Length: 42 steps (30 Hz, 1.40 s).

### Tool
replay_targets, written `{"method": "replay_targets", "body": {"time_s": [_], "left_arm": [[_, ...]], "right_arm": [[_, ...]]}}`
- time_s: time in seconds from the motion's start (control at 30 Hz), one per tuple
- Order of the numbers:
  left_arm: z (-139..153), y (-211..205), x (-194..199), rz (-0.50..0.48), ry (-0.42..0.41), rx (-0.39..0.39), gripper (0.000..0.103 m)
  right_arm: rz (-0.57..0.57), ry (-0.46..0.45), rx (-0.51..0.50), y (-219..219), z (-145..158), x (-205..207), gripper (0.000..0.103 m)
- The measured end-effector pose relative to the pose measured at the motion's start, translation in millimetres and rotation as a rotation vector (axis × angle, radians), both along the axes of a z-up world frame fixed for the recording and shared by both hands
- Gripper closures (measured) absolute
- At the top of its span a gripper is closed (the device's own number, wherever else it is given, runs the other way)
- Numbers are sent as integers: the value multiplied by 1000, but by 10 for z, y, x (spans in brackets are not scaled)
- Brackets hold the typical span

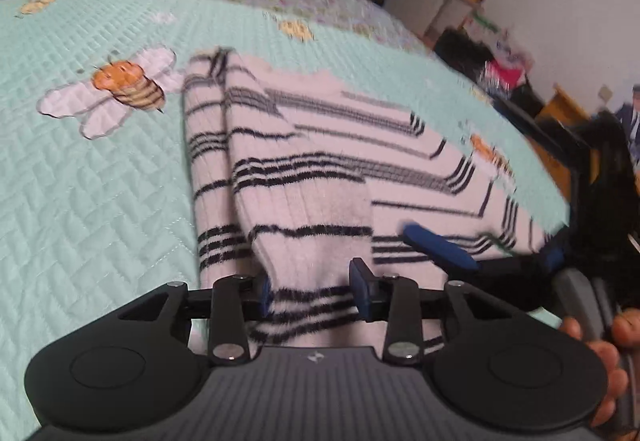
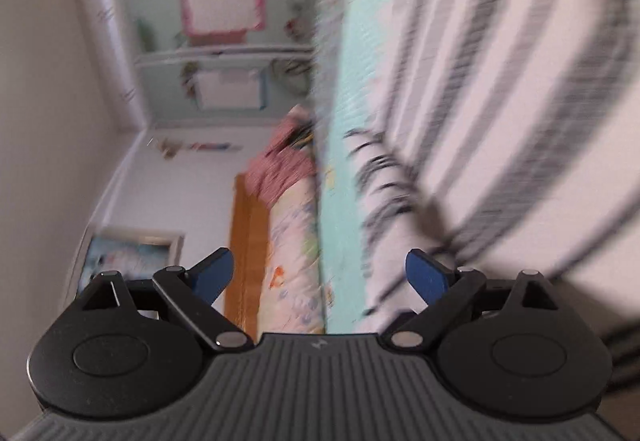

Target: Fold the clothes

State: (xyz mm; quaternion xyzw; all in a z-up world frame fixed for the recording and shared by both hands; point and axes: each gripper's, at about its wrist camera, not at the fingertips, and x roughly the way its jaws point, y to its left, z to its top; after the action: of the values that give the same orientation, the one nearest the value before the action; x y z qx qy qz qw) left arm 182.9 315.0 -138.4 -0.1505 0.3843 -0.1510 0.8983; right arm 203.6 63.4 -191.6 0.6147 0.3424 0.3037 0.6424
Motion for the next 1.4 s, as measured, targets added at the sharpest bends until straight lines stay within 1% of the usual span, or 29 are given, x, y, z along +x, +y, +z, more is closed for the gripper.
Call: {"method": "replay_targets", "body": {"time_s": [0.07, 0.13, 0.17, 0.2, 0.23, 0.27, 0.3, 0.33, 0.4, 0.47, 0.53, 0.6, 0.67, 0.7, 0.77, 0.8, 0.87, 0.9, 0.93, 1.0, 1.07, 1.1, 1.17, 1.2, 1.23, 1.27, 1.33, 1.37, 1.4], "left_arm": [[39, 15, -96, 19, -21, -36, 63], [0, -7, -145, 17, -34, -53, 52], [-77, -36, -115, 12, -6, -51, 50], [-155, -28, -87, 16, 14, -63, 50], [-231, -11, -63, 23, 31, -78, 51], [-308, 6, -39, 30, 48, -93, 51], [-305, 33, -31, 33, 55, -113, 51], [-286, 63, -27, 34, 59, -133, 51], [-250, 147, -55, 62, 66, -182, 51], [-180, 205, -153, 102, 55, -201, 51], [-121, 220, -266, 115, 34, -208, 51], [-122, 202, -353, 102, 29, -224, 51], [-123, 185, -441, 89, 24, -241, 49], [-123, 176, -484, 83, 21, -249, 49], [-295, 126, -503, 82, 73, -266, 49], [-334, 113, -540, 85, 53, -264, 49], [-329, 126, -581, 92, 36, -271, 49], [-324, 134, -599, 95, 29, -276, 49], [-316, 162, -602, 102, 29, -287, 49], [-299, 226, -600, 117, 31, -312, 49], [-252, 285, -621, 141, 25, -327, 49], [-189, 306, -663, 160, 9, -325, 49], [-41, 325, -801, 184, -64, -322, 49], [40, 322, -883, 192, -108, -318, 49], [132, 314, -968, 198, -155, -309, 49], [225, 305, -1053, 204, -203, -300, 49], [389, 278, -1220, 223, -293, -280, 46], [439, 258, -1284, 228, -328, -269, 44], [462, 217, -1308, 215, -346, -259, 39]], "right_arm": [[50, -50, 2, 151, 127, 169, 9], [142, -89, -25, 296, 155, 376, 9], [192, -99, -57, 370, 139, 489, 9], [208, -47, -197, 439, 56, 596, 10], [221, 10, -346, 507, -33, 702, 23], [213, 33, -401, 494, -87, 738, 74], [203, 52, -450, 474, -138, 768, 96], [193, 72, -498, 455, -189, 799, 102], [177, 30, -427, 356, -183, 714, 92], [148, -23, -347, 280, -122, 629, 47], [95, -93, -310, 228, 26, 568, 29], [85, -150, -315, 279, 161, 607, 29], [103, -162, -328, 421, 230, 713, 29], [107, -140, -352, 467, 230, 808, 29], [125, -73, -415, 540, 95, 992, 30], [128, -44, -445, 576, 6, 1096, 33], [135, 14, -507, 647, -170, 1303, 70], [117, 53, -489, 604, -223, 1342, 74], [95, 81, -463, 552, -250, 1306, 73], [56, 14, -465, 508, -135, 1161, 64], [24, -59, -445, 465, -50, 997, 41], [20, -84, -410, 427, -26, 931, 39], [35, -96, -402, 514, -18, 1017, 36], [46, -70, -480, 543, -55, 1074, 36], [58, -43, -565, 570, -95, 1131, 41], [48, -44, -606, 558, -147, 1148, 52], [-3, -53, -588, 427, -120, 1096, 50], [-45, -53, -570, 341, -95, 1005, 43], [-84, -66, -540, 232, -57, 882, 41]]}}
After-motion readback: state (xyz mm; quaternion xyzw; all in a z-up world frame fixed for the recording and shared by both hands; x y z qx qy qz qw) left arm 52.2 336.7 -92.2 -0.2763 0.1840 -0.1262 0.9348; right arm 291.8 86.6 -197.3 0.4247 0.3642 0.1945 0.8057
